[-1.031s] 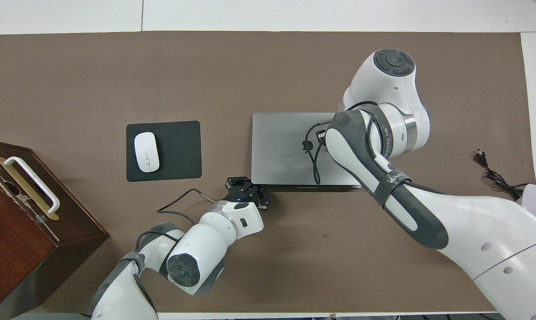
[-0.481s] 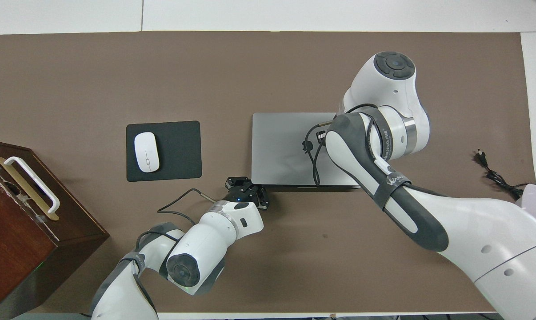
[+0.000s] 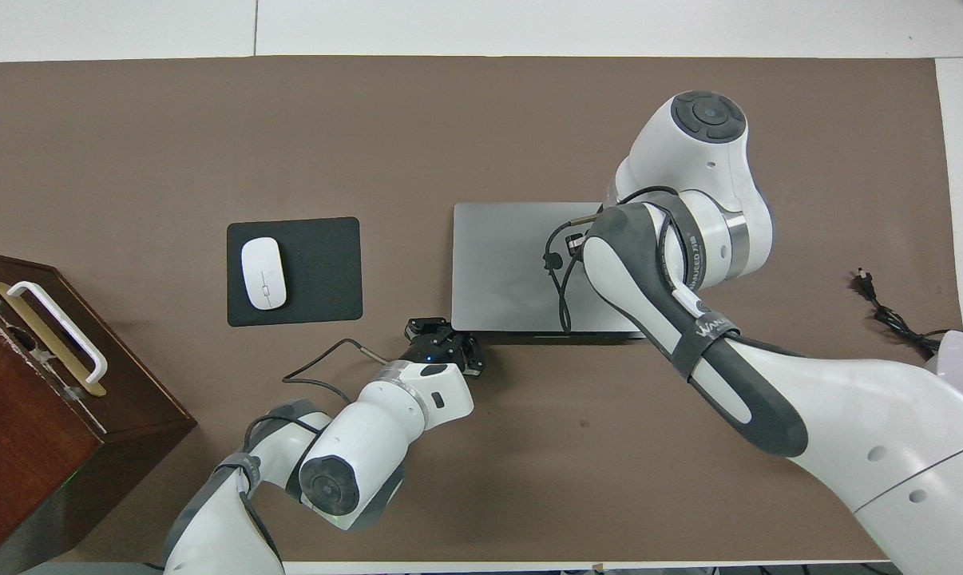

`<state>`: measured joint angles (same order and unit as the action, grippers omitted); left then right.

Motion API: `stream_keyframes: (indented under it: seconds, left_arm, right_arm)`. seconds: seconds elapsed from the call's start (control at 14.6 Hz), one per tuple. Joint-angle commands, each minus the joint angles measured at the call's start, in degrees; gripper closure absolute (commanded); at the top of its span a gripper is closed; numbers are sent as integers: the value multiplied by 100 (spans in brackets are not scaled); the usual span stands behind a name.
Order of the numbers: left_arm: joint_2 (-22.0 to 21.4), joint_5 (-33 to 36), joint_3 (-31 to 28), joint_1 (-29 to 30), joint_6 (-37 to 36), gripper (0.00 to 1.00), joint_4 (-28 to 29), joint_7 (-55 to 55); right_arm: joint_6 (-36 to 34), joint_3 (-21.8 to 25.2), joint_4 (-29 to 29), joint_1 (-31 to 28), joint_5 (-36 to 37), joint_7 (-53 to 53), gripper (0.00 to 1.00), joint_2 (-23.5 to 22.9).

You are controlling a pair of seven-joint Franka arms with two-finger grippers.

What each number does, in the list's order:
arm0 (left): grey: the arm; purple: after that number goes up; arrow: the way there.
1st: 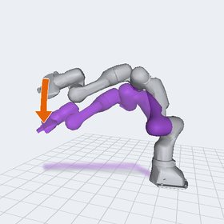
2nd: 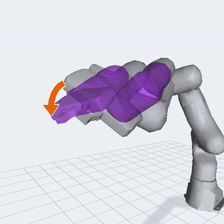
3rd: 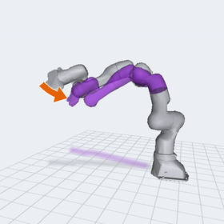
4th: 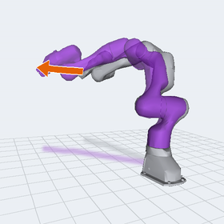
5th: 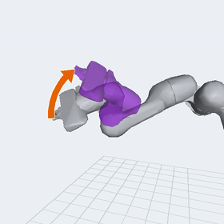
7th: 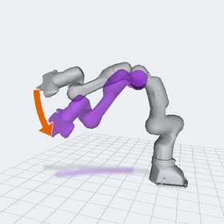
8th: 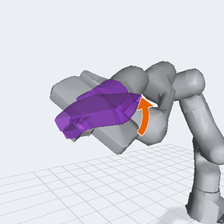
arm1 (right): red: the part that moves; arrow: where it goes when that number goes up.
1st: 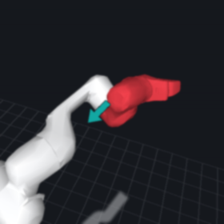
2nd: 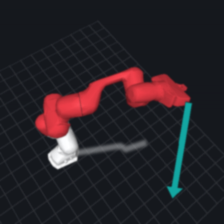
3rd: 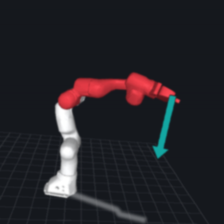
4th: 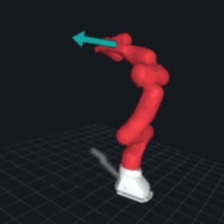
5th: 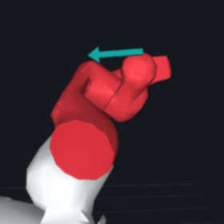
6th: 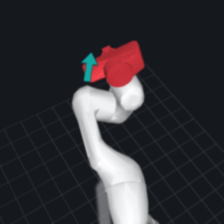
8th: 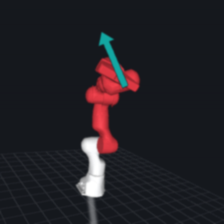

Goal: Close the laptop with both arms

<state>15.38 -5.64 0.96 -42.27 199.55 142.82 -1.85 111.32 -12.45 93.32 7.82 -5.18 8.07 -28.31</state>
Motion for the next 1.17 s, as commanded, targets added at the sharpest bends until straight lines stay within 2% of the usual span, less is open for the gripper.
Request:
stream_keyframes:
  seconds: [0.0, 0.48, 0.69, 0.96, 1.1]
  left_arm:
    - [212, -42, -87, -10, 57, 100, -17, 141]
    - [212, -42, -87, -10, 57, 100, -9, 132]
    - [212, -42, -87, -10, 57, 100, -9, 123]
    - [212, -42, -87, -10, 57, 100, -9, 115]
    - [203, -42, -87, -10, 57, 100, 0, 114]
  right_arm:
    - [13, -213, 116, -105, -62, 283, 100, 97]
    - [118, -249, 230, -96, -62, 309, 100, 106]
    - [30, -258, 55, -87, -53, 301, 100, 123]
    - [-767, -205, -516, -140, -27, 301, 100, 343]
    - [-927, -188, -508, -140, -18, 309, 100, 702]
